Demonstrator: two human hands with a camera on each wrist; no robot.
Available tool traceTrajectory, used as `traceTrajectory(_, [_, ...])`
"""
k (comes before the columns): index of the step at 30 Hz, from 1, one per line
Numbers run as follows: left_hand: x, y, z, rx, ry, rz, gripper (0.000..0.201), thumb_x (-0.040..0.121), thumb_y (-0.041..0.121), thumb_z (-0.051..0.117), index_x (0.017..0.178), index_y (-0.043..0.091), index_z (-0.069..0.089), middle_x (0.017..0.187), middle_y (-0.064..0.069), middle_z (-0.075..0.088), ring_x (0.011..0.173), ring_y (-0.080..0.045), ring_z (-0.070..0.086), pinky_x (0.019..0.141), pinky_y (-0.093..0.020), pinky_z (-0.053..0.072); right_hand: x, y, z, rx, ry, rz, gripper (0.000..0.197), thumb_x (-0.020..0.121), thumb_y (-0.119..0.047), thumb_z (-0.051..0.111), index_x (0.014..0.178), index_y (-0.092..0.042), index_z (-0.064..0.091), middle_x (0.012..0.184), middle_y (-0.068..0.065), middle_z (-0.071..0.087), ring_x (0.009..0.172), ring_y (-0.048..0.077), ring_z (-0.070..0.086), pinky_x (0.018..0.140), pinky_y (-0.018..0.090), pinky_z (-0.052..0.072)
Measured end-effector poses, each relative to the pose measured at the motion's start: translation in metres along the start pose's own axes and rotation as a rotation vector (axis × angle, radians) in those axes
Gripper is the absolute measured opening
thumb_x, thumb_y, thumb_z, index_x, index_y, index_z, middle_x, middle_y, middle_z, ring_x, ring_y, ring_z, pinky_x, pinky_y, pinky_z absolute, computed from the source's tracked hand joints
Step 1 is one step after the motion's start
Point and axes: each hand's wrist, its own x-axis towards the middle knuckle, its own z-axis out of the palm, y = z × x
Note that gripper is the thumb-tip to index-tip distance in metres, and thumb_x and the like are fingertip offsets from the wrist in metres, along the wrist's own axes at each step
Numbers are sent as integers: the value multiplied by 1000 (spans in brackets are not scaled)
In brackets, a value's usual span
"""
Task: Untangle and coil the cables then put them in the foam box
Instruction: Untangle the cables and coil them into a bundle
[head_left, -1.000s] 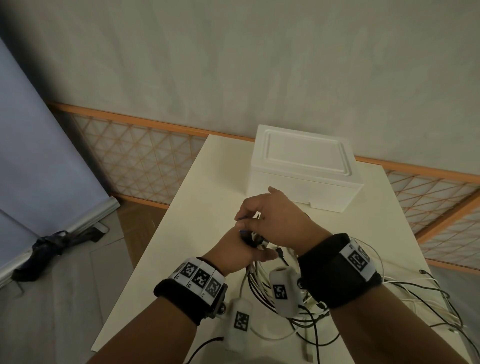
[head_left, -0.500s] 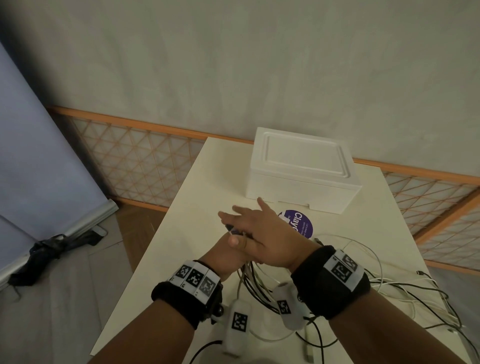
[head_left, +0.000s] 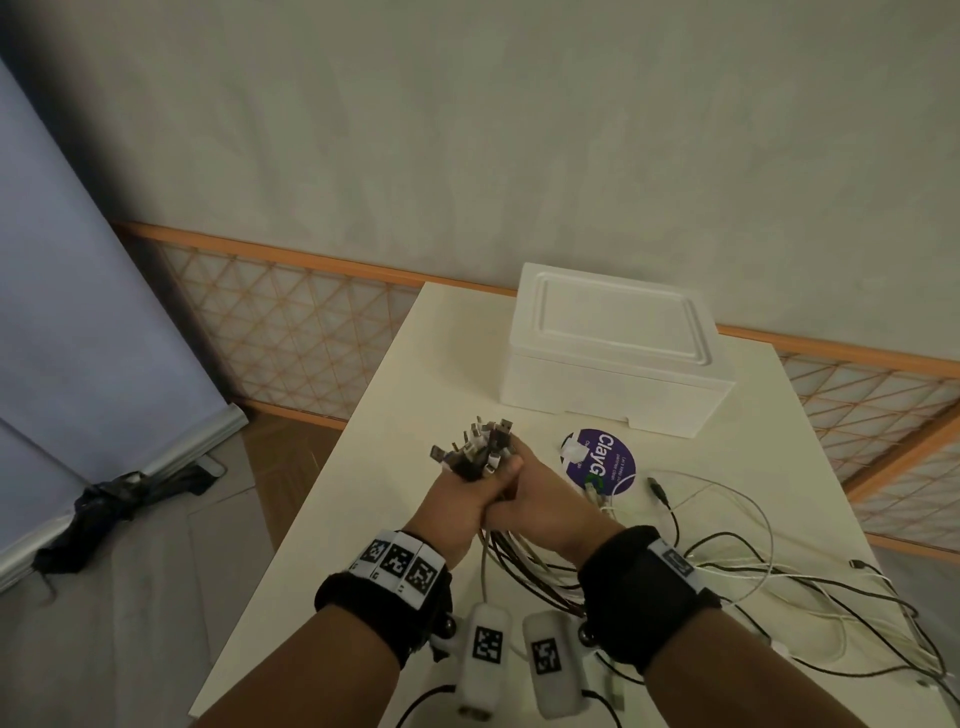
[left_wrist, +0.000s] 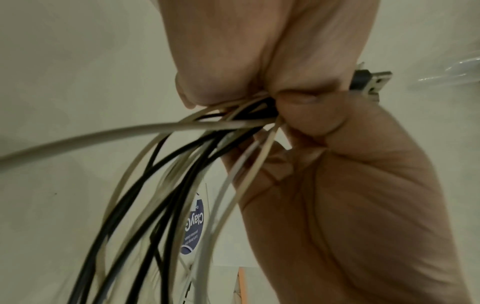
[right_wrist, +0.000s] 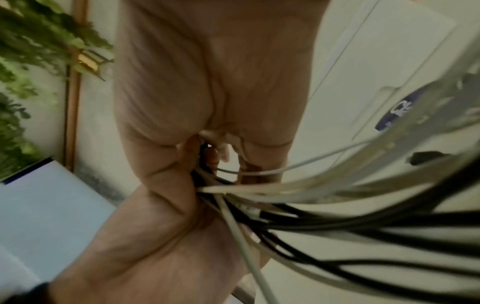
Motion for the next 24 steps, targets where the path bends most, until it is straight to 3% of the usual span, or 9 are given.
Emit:
traceTrajectory(3, [1, 1, -6, -34, 12, -28, 52, 68, 36, 80, 111, 11, 67, 109, -11, 71, 109, -26, 65, 95, -40, 49, 2, 1, 5, -81, -1, -20, 54, 70, 0, 61, 120, -15, 49, 108, 4, 64, 99, 17, 63, 85, 46, 53])
traceTrajectory(6, [-1, 6, -12, -13, -2, -14, 37, 74, 18, 76, 107, 6, 65, 106, -13, 70, 101, -22, 66, 81, -30, 54, 2, -4, 11, -99, -3, 11, 26, 73, -6, 53, 98, -11, 54, 81, 11, 59, 72, 12, 56, 64, 36, 47])
traceTrajectory(8, [-1, 10, -20, -33, 1, 11, 53, 66, 11, 83, 111, 2, 56, 104, -16, 65, 96, -23, 64, 76, -29, 53, -1, -9, 12, -167, -11, 45, 6, 78, -12, 53, 80, -17, 53, 63, 0, 50, 55, 5, 46, 56, 30, 38])
traceTrajectory(11, [0, 19, -35, -149, 16, -34, 71, 62, 6, 84, 121, 19, 47, 113, -16, 62, 100, -27, 62, 84, -38, 51, -2, -4, 14, -463, -137, 73, 11, 93, -26, 55, 95, -16, 58, 77, 1, 59, 65, 6, 53, 62, 26, 44])
traceTrajectory(13, [-3, 25, -37, -37, -76, -9, 61, 69, 3, 78, 121, 23, 55, 115, -10, 65, 102, -24, 62, 85, -36, 51, -2, 3, 19, -658, -192, 78, 25, 89, -26, 58, 105, -7, 59, 95, 10, 63, 82, 19, 60, 75, 34, 48])
traceTrajectory(15, [-7, 24, -33, 172, -144, 72, 36, 75, 1, 74, 103, 22, 69, 110, -3, 68, 103, -18, 62, 81, -32, 52, -2, 3, 23, -738, -165, 84, 26, 84, -18, 58, 106, -3, 60, 98, 13, 63, 88, 26, 60, 76, 36, 50])
traceTrajectory(17, [-12, 21, -25, 278, -99, 159, 19, 78, 3, 74, 81, 22, 74, 98, 0, 71, 89, -18, 62, 73, -32, 53, 0, 2, 25, -726, -126, 99, 19, 78, -9, 56, 94, 0, 60, 87, 14, 64, 80, 27, 61, 69, 37, 49])
traceTrajectory(20, [-12, 15, -18, 360, 54, 279, 17, 81, 6, 72, 75, 22, 74, 77, 7, 70, 75, -14, 62, 72, -28, 51, 1, -2, 26, -550, -74, 156, 6, 72, -1, 57, 76, 3, 58, 62, 9, 57, 57, 20, 55, 56, 33, 43])
traceTrajectory(24, [-13, 19, -14, 317, 101, 309, 7, 87, 17, 68, 85, 20, 74, 101, 7, 73, 91, -10, 66, 87, -27, 51, 3, -7, 27, -433, -34, 203, 8, 74, -6, 66, 74, -5, 58, 62, 3, 56, 55, 16, 52, 56, 32, 45])
